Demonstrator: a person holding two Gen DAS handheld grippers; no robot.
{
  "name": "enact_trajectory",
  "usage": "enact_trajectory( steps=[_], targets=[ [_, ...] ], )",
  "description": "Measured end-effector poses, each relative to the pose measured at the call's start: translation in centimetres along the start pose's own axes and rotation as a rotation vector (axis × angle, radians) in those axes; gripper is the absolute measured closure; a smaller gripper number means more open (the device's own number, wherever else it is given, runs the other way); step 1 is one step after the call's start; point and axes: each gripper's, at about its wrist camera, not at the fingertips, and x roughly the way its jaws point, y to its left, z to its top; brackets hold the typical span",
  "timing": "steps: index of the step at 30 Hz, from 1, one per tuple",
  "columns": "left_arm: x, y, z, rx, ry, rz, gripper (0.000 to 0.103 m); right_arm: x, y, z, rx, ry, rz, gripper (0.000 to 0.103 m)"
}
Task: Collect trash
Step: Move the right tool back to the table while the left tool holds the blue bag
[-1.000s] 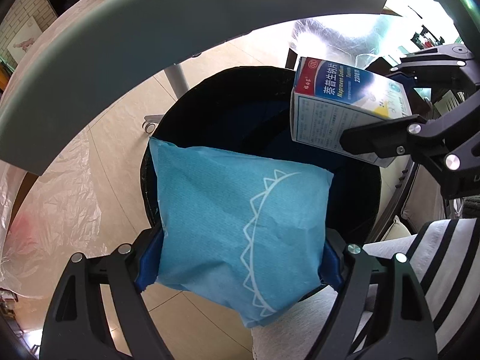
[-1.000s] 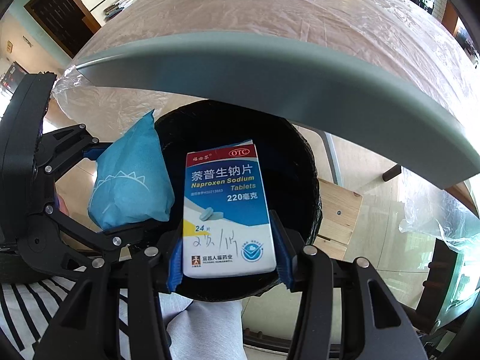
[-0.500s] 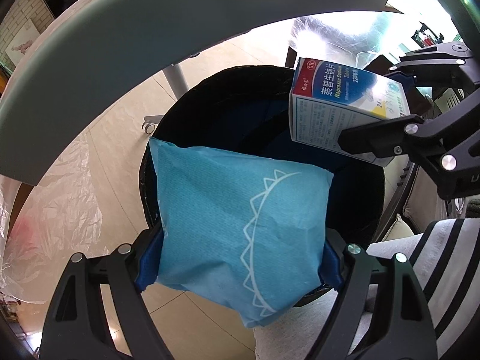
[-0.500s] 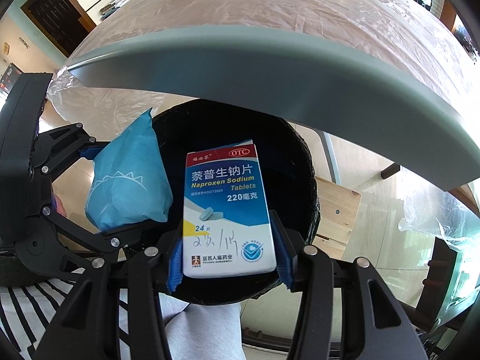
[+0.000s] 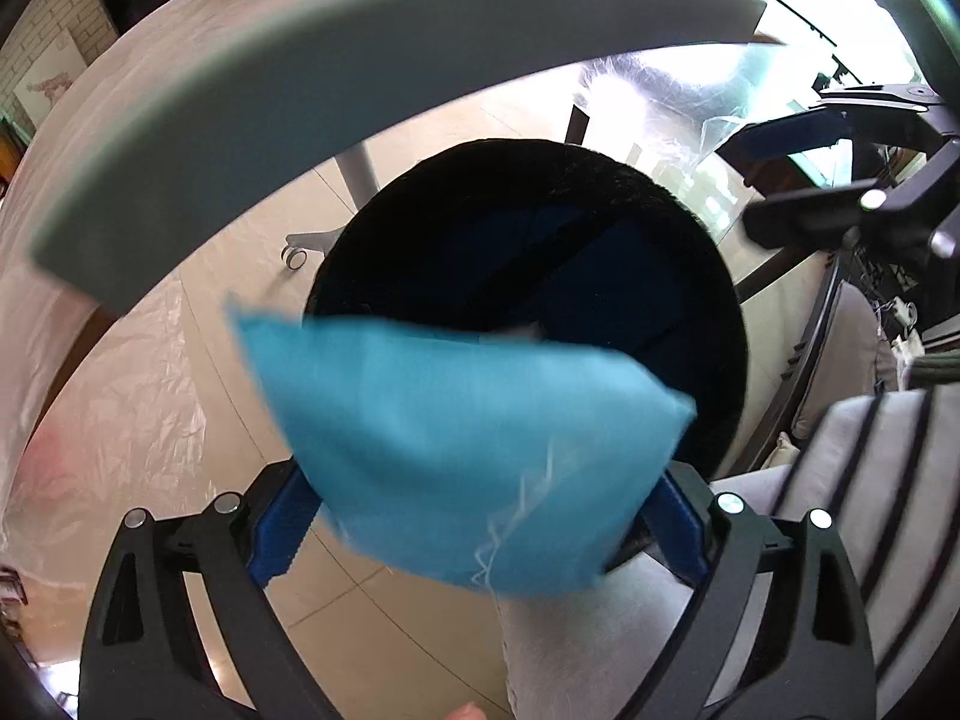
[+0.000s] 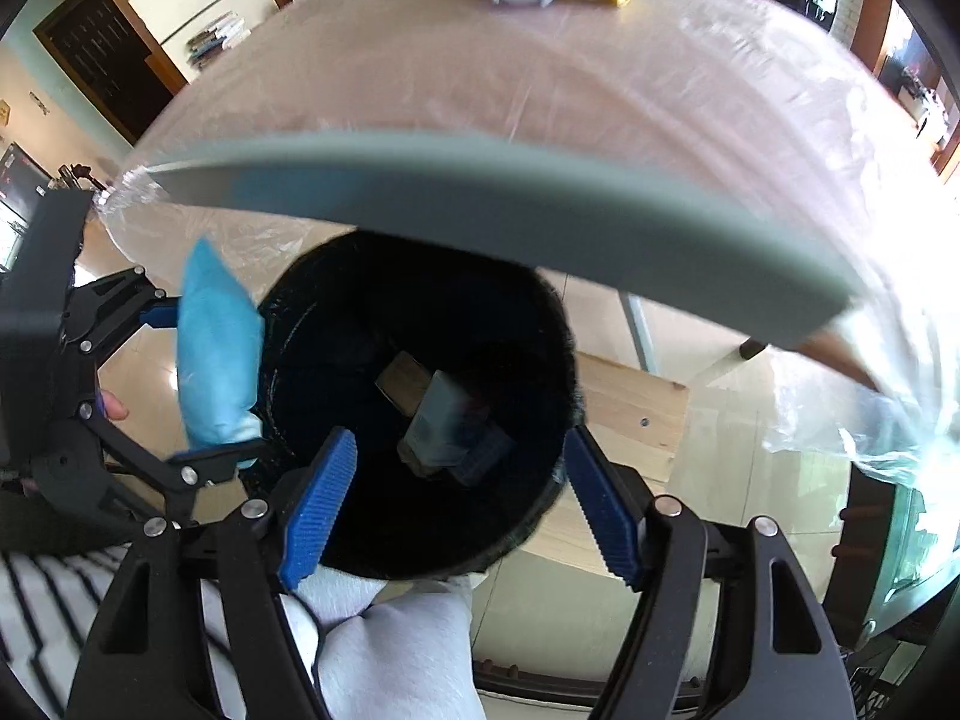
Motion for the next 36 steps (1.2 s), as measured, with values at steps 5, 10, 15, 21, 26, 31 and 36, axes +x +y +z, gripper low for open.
enact_trajectory(
  steps=[5, 10, 15, 21, 26, 31, 36],
  targets=[
    [-5.4, 0.5, 0.3, -0.031, -0.116, -0.056, 0.009, -6.7, -0.4, 0.8, -0.022, -0.161, 0.000, 0.025],
    [-11.2, 1.6, 3.2, -0.064, -0.330, -0.027, 0.002, -11.7, -2.8, 3.6, 0.079, -0.437, -0.076, 0.004],
    [-11.7, 3.4, 8.3, -0.109, -0.405, 0.019, 0.002, -11.1, -5.7, 8.3, 0.171, -0.443, -0.153, 0.004],
    [-9.1, 3.8, 13.9, -0.066, -0.392, 0.023, 0.002, -8.2, -7.9, 13.6, 0.153, -0.374, -0.190, 0.022],
    [-6.9, 4.7, 17.3, -0.050, -0.361, 0.002, 0.002, -6.0, -8.4, 16.9, 0.125, -0.337, -0.188, 0.024],
    [-6.4, 4.9, 17.3, -0.046, -0.336, -0.010, 0.002, -5.4, -8.9, 17.5, 0.149, -0.319, -0.151, 0.024],
    [-6.3, 5.6, 16.6, -0.066, -0.308, -0.029, 0.002, -4.7, -8.2, 16.9, 0.120, -0.302, -0.146, 0.024]
  ],
)
